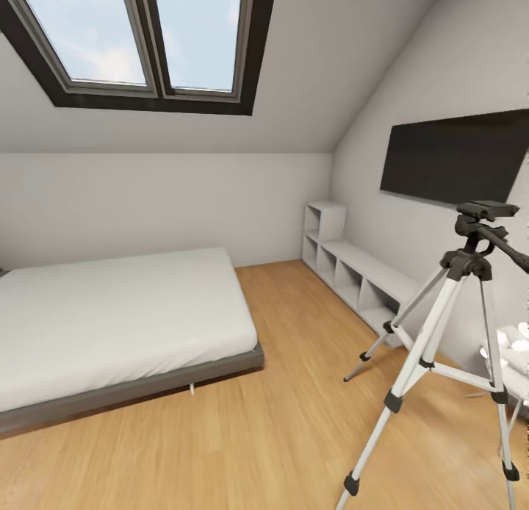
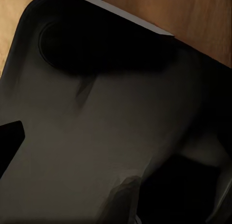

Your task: Attach the digital camera to the camera tripod in the bedroom.

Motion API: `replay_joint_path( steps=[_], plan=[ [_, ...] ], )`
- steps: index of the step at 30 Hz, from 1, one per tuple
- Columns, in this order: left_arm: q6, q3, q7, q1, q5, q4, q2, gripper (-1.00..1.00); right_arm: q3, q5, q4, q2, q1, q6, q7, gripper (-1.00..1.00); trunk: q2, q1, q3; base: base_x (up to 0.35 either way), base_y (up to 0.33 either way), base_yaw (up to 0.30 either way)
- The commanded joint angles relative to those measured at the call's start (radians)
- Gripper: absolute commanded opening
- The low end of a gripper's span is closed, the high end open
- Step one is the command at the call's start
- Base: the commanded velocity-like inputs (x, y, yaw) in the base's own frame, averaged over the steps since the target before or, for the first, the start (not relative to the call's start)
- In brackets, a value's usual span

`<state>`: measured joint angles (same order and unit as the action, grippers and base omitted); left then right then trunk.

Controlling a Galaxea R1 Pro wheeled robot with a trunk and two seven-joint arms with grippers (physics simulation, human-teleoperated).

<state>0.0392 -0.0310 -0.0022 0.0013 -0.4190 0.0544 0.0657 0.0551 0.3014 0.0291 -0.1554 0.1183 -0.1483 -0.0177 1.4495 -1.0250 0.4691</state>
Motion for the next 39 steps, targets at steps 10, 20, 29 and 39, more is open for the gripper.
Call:
replay_joint_path(
  steps=[10, 20, 29, 39],
  plan=[
    [0.002, -0.004, -0.001, 0.000, -0.007, 0.001, 0.000, 1.00, 0.006, 0.005, 0.003, -0.003, 0.001, -0.006, -0.001, 1.00, 0.000, 0.000, 0.001, 0.000, -0.129, 0.120],
    [0.002, -0.007, -0.001, 0.000, -0.010, 0.001, -0.001, 1.00, 0.005, 0.005, 0.003, -0.004, 0.001, -0.007, -0.001, 1.00, 0.000, 0.000, 0.001, 0.000, -0.006, 0.262],
    [0.002, -0.007, -0.001, 0.000, -0.010, 0.001, -0.001, 1.00, 0.005, 0.005, 0.003, -0.004, 0.001, -0.007, -0.001, 1.00, 0.000, 0.000, 0.001, 0.000, -0.001, 0.269],
    [0.002, -0.007, -0.001, 0.000, -0.011, 0.001, -0.001, 1.00, 0.005, 0.005, 0.003, -0.004, 0.001, -0.006, -0.001, 1.00, 0.000, 0.000, 0.001, 0.000, 0.000, 0.264]
  ],
)
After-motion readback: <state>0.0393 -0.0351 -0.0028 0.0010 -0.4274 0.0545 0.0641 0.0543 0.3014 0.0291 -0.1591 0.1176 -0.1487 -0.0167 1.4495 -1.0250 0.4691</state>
